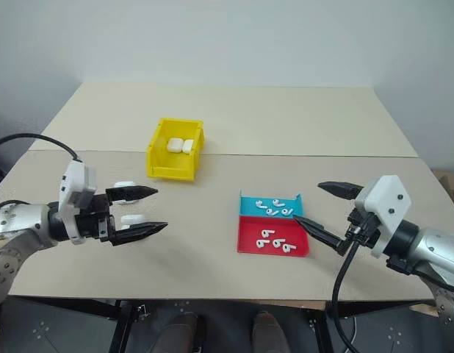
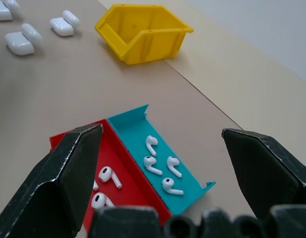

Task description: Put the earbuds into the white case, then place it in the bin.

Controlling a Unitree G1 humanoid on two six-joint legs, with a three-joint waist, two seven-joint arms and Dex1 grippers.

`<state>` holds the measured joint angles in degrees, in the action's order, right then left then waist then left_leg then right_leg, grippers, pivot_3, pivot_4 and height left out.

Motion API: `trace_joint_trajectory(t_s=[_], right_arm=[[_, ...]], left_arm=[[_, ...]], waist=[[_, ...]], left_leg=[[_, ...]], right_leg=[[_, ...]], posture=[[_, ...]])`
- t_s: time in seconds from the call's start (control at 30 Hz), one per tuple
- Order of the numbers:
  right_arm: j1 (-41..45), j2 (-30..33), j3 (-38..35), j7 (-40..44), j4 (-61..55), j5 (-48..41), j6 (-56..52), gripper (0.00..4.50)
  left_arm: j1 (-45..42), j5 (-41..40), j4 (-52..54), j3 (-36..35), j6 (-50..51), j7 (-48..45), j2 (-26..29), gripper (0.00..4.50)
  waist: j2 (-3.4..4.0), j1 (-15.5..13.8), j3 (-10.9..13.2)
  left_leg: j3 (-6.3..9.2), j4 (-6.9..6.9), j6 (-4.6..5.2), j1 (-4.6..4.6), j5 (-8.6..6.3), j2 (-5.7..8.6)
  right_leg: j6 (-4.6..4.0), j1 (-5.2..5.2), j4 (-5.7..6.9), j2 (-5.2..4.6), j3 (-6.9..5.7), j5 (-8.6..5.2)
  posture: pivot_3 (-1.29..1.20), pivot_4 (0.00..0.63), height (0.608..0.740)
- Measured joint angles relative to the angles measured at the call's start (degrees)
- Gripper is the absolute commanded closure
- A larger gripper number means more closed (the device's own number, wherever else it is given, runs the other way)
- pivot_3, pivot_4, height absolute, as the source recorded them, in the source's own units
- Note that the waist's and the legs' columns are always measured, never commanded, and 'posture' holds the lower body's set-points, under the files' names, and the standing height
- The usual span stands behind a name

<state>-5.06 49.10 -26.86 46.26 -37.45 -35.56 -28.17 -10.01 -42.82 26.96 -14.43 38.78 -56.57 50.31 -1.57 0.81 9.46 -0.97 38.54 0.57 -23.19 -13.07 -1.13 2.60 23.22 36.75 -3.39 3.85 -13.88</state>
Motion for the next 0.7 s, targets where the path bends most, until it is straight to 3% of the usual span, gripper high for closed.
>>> trace_joint_trajectory(t_s=[0.47,0.6,0.7], right_arm=[[1.96,-0.1,1.3,0.95,2.0,0.61,0.51,0.02],[1.95,-0.34,1.3,0.85,1.99,0.61,0.51,0.02],[1.81,-1.14,1.66,0.62,2.04,0.89,0.51,0.02]], left_arm=[[1.5,-0.2,1.53,-0.8,1.39,1.19,1.73,0.0],[1.35,1.25,2.48,-0.63,2.02,4.31,2.08,0.0],[-1.87,-1.38,5.54,-0.49,9.41,10.17,3.75,0.0]], waist=[[0.0,-0.06,0.0],[-0.01,-0.06,0.01],[-0.09,-0.08,0.05]], left_leg=[[-0.01,-0.03,0.0,-0.02,0.0,-0.01],[-0.01,-0.03,0.0,-0.02,0.0,0.0],[0.04,-0.03,0.0,-0.03,0.0,-0.01]], right_leg=[[0.0,0.02,-0.02,-0.02,0.01,-0.01],[0.0,0.02,-0.02,-0.03,0.01,-0.01],[0.01,0.02,-0.01,-0.02,0.0,-0.01]], posture=[[0.0,0.15,0.74],[0.0,0.15,0.74],[0.0,0.15,0.74]])
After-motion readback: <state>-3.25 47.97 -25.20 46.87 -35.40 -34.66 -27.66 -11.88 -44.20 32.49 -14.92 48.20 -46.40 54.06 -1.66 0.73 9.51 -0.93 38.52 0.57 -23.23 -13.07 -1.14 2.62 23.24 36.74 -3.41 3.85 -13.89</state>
